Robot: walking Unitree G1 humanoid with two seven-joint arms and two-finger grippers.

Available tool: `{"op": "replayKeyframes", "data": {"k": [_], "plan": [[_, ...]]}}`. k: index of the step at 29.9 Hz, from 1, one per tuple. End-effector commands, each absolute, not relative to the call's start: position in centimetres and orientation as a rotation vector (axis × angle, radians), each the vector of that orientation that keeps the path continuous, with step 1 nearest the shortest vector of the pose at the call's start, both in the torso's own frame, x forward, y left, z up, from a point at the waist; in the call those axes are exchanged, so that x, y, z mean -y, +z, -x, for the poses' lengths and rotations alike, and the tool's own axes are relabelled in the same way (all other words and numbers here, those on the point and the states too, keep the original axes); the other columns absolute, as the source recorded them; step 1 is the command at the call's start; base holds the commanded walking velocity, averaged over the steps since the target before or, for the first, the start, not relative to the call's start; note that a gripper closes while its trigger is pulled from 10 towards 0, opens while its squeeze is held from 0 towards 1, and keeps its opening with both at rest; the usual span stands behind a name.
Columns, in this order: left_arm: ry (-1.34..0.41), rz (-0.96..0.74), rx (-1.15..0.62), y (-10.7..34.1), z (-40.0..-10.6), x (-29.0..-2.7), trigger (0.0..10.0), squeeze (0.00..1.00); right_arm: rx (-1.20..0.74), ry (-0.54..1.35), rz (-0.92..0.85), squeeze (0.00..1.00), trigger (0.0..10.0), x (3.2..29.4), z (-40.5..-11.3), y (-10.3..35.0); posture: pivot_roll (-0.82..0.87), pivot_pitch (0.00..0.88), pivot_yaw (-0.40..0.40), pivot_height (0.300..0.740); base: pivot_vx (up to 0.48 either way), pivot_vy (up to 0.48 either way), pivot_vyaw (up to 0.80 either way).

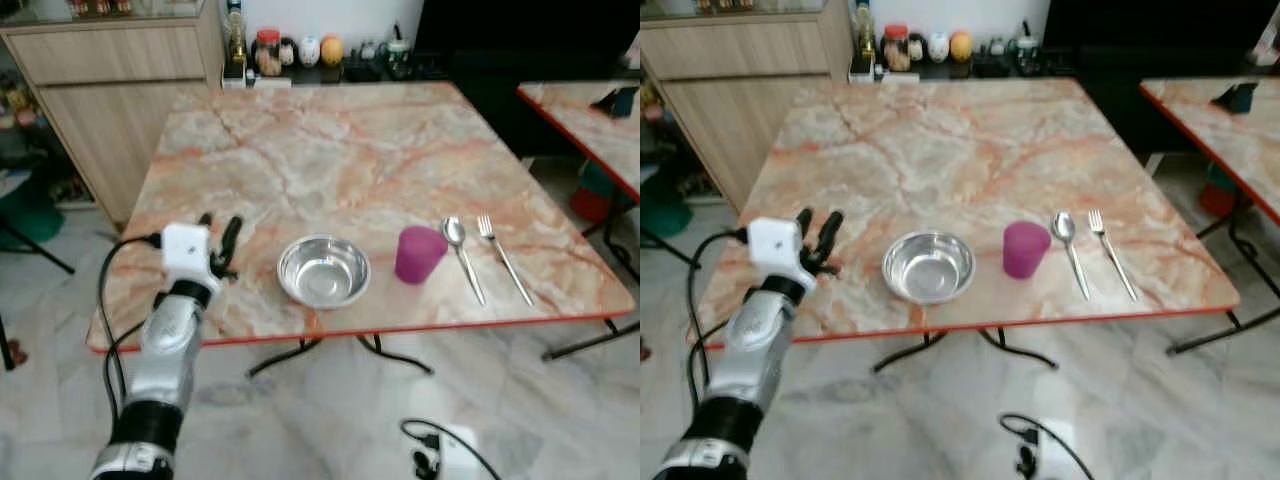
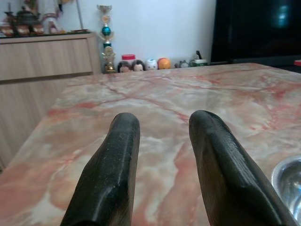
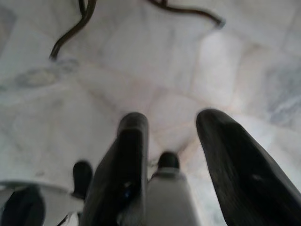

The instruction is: Setting the table

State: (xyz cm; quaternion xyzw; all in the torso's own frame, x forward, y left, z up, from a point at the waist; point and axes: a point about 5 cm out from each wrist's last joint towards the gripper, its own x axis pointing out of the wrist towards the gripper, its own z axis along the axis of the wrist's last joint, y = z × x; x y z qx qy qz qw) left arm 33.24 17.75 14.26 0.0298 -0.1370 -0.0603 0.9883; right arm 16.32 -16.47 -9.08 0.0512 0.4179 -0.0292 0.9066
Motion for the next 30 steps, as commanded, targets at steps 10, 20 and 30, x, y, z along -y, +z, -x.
{"op": "replayKeyframes", "data": {"k": [10, 20, 30], "plan": [[-0.153, -0.065, 0.254, 13.96, -33.22, -17.05, 10.0, 0.0, -0.882, -0.071, -0.084, 0.0, 10.0, 17.4, -15.77, -9.26, 0.1, 0.0, 0.001, 0.74, 0.0, 0.0, 0.0], [-0.162, -0.072, 0.251, 13.88, -33.11, -17.14, 10.0, 0.0, -0.883, -0.071, -0.083, 0.0, 10.0, 17.4, -15.76, -9.27, 0.1, 0.0, 0.0, 0.74, 0.0, -0.357, 0.0], [-0.152, -0.044, 0.234, 13.74, -33.26, -17.3, 10.0, 0.0, -0.883, -0.071, -0.084, 0.0, 10.0, 17.39, -15.77, -9.27, 0.09, 0.0, 0.001, 0.74, 0.0, -0.038, 0.0]]}}
